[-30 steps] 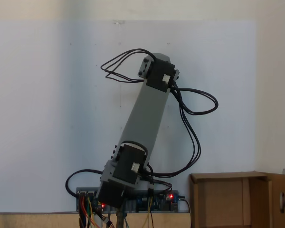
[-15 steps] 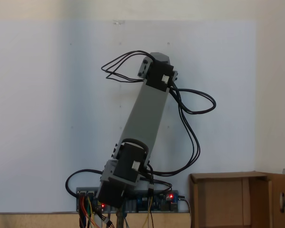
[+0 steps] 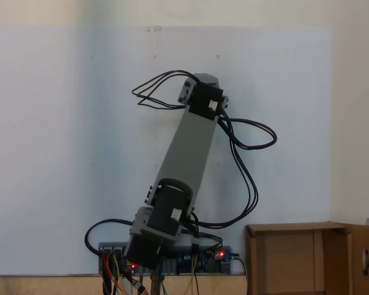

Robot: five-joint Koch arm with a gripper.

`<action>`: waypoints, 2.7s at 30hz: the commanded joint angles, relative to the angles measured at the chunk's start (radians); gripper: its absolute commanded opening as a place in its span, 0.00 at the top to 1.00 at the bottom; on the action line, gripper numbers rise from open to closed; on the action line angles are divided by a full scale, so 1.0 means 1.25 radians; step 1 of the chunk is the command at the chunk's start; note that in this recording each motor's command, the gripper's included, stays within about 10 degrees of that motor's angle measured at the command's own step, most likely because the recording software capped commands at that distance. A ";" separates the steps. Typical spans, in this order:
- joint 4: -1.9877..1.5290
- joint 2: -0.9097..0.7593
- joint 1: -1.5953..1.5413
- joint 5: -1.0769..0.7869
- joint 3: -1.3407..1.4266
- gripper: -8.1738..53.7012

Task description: Grasp a green dice and put it in the bin.

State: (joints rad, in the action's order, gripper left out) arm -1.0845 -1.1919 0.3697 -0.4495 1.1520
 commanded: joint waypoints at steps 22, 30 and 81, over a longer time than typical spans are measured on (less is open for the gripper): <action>0.064 -0.091 0.028 0.042 0.025 0.68; -0.153 -0.191 -0.005 0.114 -0.120 0.68; -0.414 -0.221 1.134 -0.004 -0.285 0.68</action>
State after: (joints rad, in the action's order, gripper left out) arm -1.5953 -1.4542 1.7779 -0.3666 0.8115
